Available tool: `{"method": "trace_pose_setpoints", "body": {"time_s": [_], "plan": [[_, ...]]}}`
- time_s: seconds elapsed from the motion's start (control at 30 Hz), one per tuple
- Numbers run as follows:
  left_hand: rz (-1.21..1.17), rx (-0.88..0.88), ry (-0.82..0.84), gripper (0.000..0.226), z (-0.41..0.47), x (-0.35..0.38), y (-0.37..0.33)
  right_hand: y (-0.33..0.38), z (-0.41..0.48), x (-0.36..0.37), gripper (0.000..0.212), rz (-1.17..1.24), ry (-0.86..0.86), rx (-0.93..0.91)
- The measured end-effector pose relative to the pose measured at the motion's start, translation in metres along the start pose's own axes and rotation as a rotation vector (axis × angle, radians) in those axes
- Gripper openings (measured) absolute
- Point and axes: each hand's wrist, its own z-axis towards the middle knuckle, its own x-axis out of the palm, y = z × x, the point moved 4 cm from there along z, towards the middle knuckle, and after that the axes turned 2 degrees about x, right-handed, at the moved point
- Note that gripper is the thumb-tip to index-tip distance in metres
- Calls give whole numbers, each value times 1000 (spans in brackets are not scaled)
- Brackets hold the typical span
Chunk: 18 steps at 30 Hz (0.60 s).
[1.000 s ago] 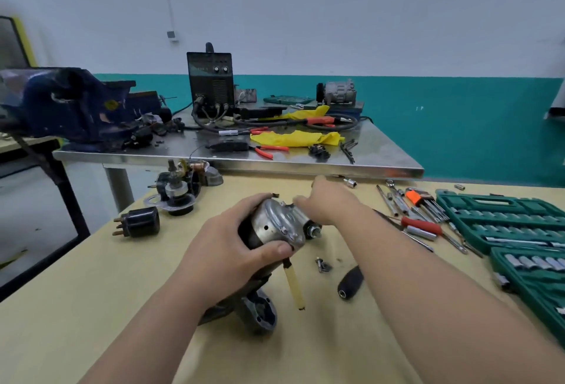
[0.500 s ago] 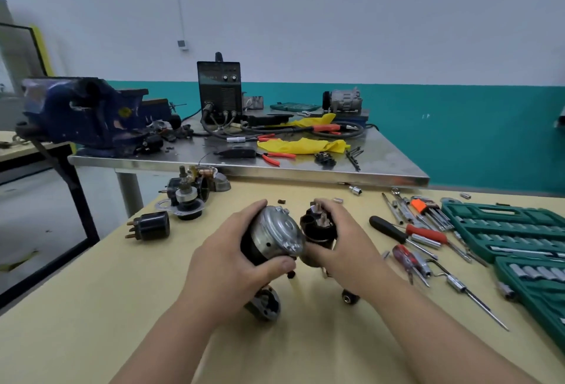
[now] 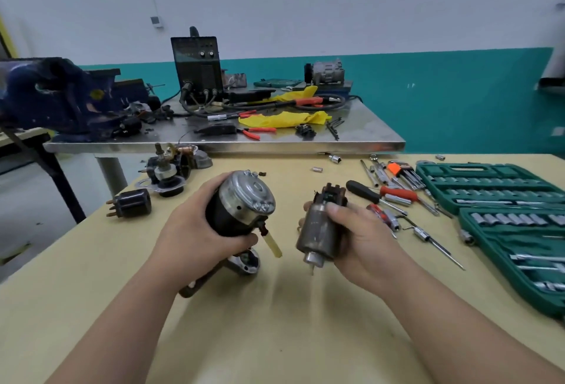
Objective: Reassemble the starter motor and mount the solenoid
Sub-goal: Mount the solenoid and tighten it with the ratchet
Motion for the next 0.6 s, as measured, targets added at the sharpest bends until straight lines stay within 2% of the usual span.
{"method": "trace_pose_setpoints", "body": {"time_s": [0.1,0.2,0.27,0.4,0.53,0.6], "plan": [[-190,-97,-142,74,11,4,-1,3,3,-4,49,322,-91,111],[-678,-330,-289,38,24,22,3,9,5,-13,37,431,-189,165],[-846,-423,-287,23,25,38,-2,11,6,-19,42,468,-219,173],[-833,-321,-147,25,27,58,-16,14,8,-26,49,393,-182,138],[-793,-223,-112,27,27,58,-19,23,10,-28,50,262,-150,-3],[-797,-180,-105,29,24,58,-20,26,10,-25,50,270,-139,-51]]}}
